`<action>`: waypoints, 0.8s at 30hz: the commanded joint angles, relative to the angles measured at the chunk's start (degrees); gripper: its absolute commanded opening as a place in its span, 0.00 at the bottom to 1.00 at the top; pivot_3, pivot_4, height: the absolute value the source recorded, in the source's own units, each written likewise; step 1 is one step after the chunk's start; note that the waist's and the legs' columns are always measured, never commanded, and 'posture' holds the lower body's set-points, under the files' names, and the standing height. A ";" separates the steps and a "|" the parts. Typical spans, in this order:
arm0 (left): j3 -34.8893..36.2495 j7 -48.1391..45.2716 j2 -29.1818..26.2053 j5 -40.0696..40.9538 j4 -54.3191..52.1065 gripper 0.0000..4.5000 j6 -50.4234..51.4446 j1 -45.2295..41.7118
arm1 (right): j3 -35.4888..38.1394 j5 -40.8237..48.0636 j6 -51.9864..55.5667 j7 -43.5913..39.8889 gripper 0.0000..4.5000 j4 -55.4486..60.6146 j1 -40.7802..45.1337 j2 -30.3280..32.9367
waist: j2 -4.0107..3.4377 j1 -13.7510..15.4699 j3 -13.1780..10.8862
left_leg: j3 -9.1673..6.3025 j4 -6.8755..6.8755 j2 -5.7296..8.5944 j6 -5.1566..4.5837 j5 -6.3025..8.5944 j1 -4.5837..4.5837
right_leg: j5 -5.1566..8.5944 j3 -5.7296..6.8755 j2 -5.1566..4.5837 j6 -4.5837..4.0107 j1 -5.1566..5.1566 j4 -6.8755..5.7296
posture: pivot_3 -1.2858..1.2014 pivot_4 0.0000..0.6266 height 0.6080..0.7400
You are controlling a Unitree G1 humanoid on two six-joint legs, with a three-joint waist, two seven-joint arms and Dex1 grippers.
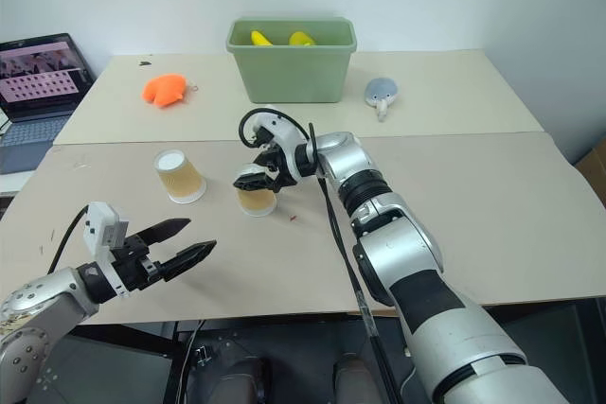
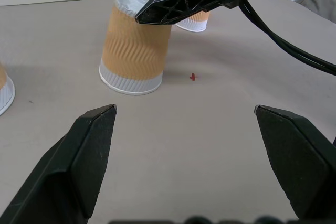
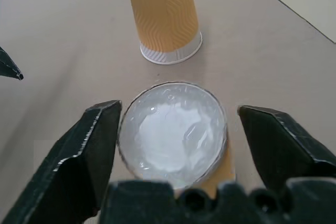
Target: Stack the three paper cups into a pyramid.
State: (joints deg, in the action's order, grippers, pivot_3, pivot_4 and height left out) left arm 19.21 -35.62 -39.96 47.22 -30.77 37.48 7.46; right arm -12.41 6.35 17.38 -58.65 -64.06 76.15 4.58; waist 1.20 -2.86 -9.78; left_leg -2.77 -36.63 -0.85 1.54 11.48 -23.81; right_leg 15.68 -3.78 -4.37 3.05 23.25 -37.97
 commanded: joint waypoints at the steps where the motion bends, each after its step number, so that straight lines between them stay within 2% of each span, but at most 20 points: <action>1: 1.21 -0.25 -0.08 0.46 -1.85 1.00 -0.60 -0.29 | 2.26 0.08 -1.35 -1.18 1.00 4.03 1.17 1.20 | 0.00 -0.09 0.00 | 0.00 0.00 0.00 0.00 0.00 0.00 | 0.00 0.00 0.00 0.00 0.00 0.00 | 0.52 0.24 0.94; 4: 0.70 -0.45 -0.03 0.21 -1.39 1.00 -0.71 -0.74 | 4.12 2.02 3.09 -2.93 1.00 11.99 -1.02 3.72 | 0.00 -0.10 0.00 | -0.01 0.00 0.00 0.00 0.00 0.00 | 0.00 0.00 0.00 0.00 0.00 0.00 | 0.52 0.24 0.94; 8: -0.11 -1.04 0.10 -0.06 -0.42 1.00 -0.89 -1.65 | 7.74 7.36 18.88 -2.64 1.00 36.44 -9.56 10.53 | 0.01 0.38 0.00 | -0.03 0.00 0.01 0.00 0.00 -0.03 | 0.00 0.02 -0.03 0.00 -0.03 0.01 | 0.52 0.24 0.94; 12: -0.08 -1.71 0.09 -0.55 0.75 1.00 -1.28 -2.10 | 17.84 15.83 39.53 6.12 1.00 62.82 -21.33 15.74 | 0.02 0.81 0.00 | -0.07 -0.01 0.03 0.00 0.00 -0.09 | 0.00 0.08 -0.07 0.00 -0.05 0.05 | 0.52 0.24 0.94; 15: -0.08 -2.20 0.15 -1.16 1.69 1.00 -1.63 -2.40 | 22.53 17.62 47.49 13.87 1.00 79.33 -34.20 15.77 | 0.04 0.77 0.02 | -0.10 -0.01 0.01 -0.01 0.00 -0.07 | 0.01 0.09 -0.04 0.00 -0.07 0.05 | 0.52 0.24 0.94; 17: -0.35 -2.23 0.41 -1.61 2.54 1.00 -1.71 -3.13 | 23.09 14.29 48.00 22.67 1.00 86.13 -42.91 12.62 | 0.08 0.46 0.05 | -0.09 0.00 0.00 -0.01 0.01 -0.03 | 0.02 0.08 -0.01 0.01 -0.10 0.07 | 0.52 0.24 0.94; 19: -1.18 -1.94 0.93 -1.68 3.28 1.00 -1.38 -4.52 | 21.64 8.94 45.54 32.25 1.00 88.18 -48.23 8.85 | 0.08 -0.11 0.06 | 0.03 -0.01 0.00 -0.01 0.00 0.01 | 0.02 -0.05 0.00 0.01 -0.05 -0.01 | 0.52 0.24 0.94; 21: -2.33 -1.88 1.52 -1.65 3.69 1.00 -0.85 -6.06 | 17.22 3.47 41.17 38.98 1.00 86.05 -49.52 6.98 | 0.05 -0.55 0.05 | 0.07 -0.01 0.00 0.01 -0.01 0.12 | 0.02 -0.13 0.03 0.01 -0.06 -0.09 | 0.52 0.24 0.94; 24: -3.66 -2.25 1.97 -2.51 5.18 1.00 -0.77 -8.00 | 11.50 -2.71 31.63 44.53 1.00 79.54 -47.25 5.47 | 0.05 -1.07 0.05 | 0.06 -0.01 0.00 0.06 -0.05 0.16 | 0.01 -0.13 0.06 0.00 -0.08 -0.08 | 0.52 0.24 0.94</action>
State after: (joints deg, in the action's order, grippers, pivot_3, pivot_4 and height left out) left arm 15.49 -37.30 -37.93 45.00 -25.76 37.40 0.27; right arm 1.07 6.63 55.65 -17.36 16.40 26.15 10.59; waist 1.24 -3.94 -9.73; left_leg -2.71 -36.63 -0.86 1.60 11.44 -23.67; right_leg 15.69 -3.91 -4.30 3.05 23.19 -38.03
